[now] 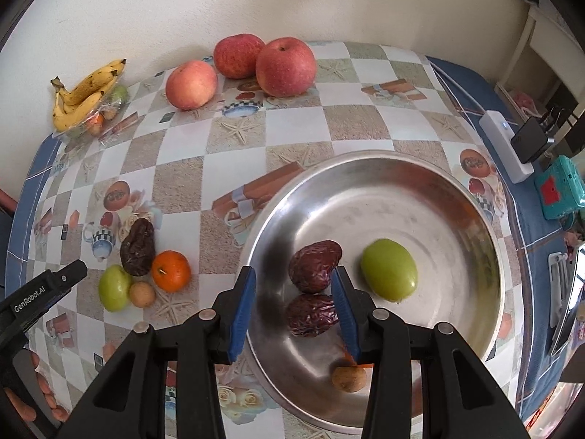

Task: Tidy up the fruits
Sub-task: 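Lift both open grippers out of the bowl back toward the loose fruit, then move the right gripper to an orange while the left moves to a green pear, then close the right gripper on the orange while the left closes on the green pear, then carry the orange and green pear over the steel bowl with both grippers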

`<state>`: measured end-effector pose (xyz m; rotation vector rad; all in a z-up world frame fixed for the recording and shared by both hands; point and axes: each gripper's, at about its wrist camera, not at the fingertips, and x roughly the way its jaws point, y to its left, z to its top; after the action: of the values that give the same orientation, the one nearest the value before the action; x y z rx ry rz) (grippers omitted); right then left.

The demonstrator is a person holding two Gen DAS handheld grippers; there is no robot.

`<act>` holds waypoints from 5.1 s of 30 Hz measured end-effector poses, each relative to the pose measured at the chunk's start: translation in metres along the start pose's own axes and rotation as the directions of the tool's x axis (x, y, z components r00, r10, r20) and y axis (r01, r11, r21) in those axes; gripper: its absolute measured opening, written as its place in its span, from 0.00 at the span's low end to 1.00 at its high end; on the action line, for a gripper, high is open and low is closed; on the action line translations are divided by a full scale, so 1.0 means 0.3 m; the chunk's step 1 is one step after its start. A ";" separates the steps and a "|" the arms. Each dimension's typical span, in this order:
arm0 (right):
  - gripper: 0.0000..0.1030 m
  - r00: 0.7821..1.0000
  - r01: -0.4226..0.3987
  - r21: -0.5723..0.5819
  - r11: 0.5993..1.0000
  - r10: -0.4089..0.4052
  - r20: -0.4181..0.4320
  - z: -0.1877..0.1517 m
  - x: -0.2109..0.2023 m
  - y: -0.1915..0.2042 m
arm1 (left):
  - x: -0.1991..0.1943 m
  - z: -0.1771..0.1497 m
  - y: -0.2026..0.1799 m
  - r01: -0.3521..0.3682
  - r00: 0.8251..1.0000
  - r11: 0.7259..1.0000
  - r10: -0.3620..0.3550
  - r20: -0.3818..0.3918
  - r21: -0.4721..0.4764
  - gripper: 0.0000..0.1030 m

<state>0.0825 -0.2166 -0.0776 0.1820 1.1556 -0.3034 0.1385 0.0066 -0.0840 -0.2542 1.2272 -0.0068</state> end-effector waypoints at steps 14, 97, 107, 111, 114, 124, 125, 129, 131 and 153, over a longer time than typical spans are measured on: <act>0.96 0.999 0.042 0.021 0.999 -0.042 0.030 -0.010 0.027 -0.026 | 0.021 -0.004 -0.017 -0.086 0.996 0.995 0.086 0.001 0.042 1.00; 0.36 0.959 -0.275 -0.174 0.946 0.283 0.024 -0.032 0.155 0.284 | 0.071 -0.013 -0.023 0.098 0.992 0.994 -0.101 -0.071 -0.056 0.86; 0.36 0.956 -0.290 -0.117 0.950 0.292 0.001 -0.050 0.148 0.239 | 0.084 -0.028 -0.051 0.118 0.987 0.992 -0.121 -0.105 -0.036 0.79; 0.36 0.957 -0.289 -0.091 0.953 0.290 -0.009 -0.061 0.141 0.218 | 0.096 -0.036 -0.057 0.121 0.985 0.992 -0.125 -0.122 -0.036 0.73; 0.36 0.957 -0.290 -0.077 0.954 0.290 -0.014 -0.070 0.132 0.203 | 0.104 -0.043 -0.060 0.128 0.983 0.991 -0.132 -0.131 -0.039 0.64; 0.36 0.952 -0.305 -0.058 0.950 0.305 -0.022 -0.094 0.112 0.188 | 0.100 -0.062 -0.029 0.185 0.970 0.976 -0.200 -0.140 -0.117 0.52; 0.36 0.952 -0.306 -0.060 0.950 0.306 -0.020 -0.096 0.106 0.187 | 0.096 -0.063 -0.026 0.185 0.970 0.975 -0.201 -0.140 -0.121 0.52; 0.36 0.953 -0.302 -0.071 0.951 0.302 -0.011 -0.104 0.084 0.190 | 0.072 -0.074 0.003 0.179 0.971 0.975 -0.197 -0.137 -0.135 0.52; 0.36 0.953 -0.302 -0.077 0.950 0.303 -0.006 -0.107 0.071 0.192 | 0.064 -0.075 0.014 0.188 0.970 0.972 -0.207 -0.130 -0.144 0.52; 0.36 0.957 -0.284 -0.045 0.958 0.286 0.054 -0.121 -0.034 0.125 | -0.048 -0.081 -0.026 0.219 0.974 0.970 -0.224 -0.038 -0.102 0.52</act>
<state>0.0594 -0.1688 -0.0832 0.3018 1.0580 -0.0315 0.1121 -0.0035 -0.0766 -0.4780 1.2448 -0.1485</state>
